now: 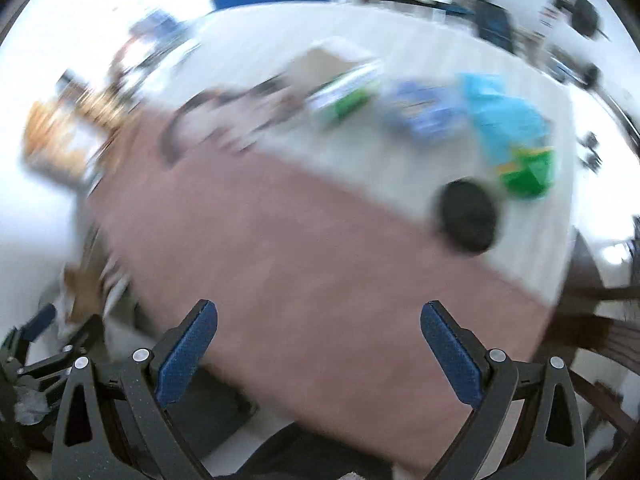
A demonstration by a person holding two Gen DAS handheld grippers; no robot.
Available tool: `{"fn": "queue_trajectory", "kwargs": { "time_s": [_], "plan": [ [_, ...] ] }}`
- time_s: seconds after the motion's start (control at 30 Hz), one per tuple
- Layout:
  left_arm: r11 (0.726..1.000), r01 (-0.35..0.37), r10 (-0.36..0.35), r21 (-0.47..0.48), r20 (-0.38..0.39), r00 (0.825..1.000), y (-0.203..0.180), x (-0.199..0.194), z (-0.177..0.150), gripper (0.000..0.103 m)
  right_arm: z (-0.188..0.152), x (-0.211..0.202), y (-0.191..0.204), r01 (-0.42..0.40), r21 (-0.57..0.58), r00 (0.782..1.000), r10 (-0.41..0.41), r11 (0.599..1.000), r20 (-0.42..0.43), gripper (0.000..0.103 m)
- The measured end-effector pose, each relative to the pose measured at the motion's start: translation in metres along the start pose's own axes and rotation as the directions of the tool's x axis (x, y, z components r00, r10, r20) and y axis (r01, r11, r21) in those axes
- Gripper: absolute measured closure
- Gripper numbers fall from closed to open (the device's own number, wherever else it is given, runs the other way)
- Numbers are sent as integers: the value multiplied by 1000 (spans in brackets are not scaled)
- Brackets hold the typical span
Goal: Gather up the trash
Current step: 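Move both tools back over the table, then grasp the white-and-green granule box with the left tool while the right tool grasps the teal-and-green bag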
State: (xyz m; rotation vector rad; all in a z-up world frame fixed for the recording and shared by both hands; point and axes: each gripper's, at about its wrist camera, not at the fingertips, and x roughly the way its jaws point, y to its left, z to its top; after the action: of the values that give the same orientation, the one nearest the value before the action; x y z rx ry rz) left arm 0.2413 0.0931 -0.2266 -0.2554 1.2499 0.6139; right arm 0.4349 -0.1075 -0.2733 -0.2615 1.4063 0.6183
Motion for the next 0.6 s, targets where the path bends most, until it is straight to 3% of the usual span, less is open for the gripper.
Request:
{"fn": "queue_trajectory", "kwargs": {
  "time_s": [0.13, 0.27, 0.43, 0.6],
  "plan": [
    [967, 101, -99, 236, -20, 995, -82, 23, 95, 1, 67, 16, -85, 93, 102, 996, -92, 990, -17, 0],
    [890, 100, -76, 445, -71, 995, -145, 63, 165, 1, 112, 40, -142, 157, 146, 986, -146, 977, -83, 0],
    [832, 113, -25, 543, -167, 986, -179, 114, 203, 1, 146, 74, -167, 199, 125, 973, -181, 972, -141, 0],
    [810, 140, 4, 569, -244, 970, -188, 152, 215, 1, 173, 108, -175, 214, 86, 964, -196, 973, -181, 0]
  ]
}}
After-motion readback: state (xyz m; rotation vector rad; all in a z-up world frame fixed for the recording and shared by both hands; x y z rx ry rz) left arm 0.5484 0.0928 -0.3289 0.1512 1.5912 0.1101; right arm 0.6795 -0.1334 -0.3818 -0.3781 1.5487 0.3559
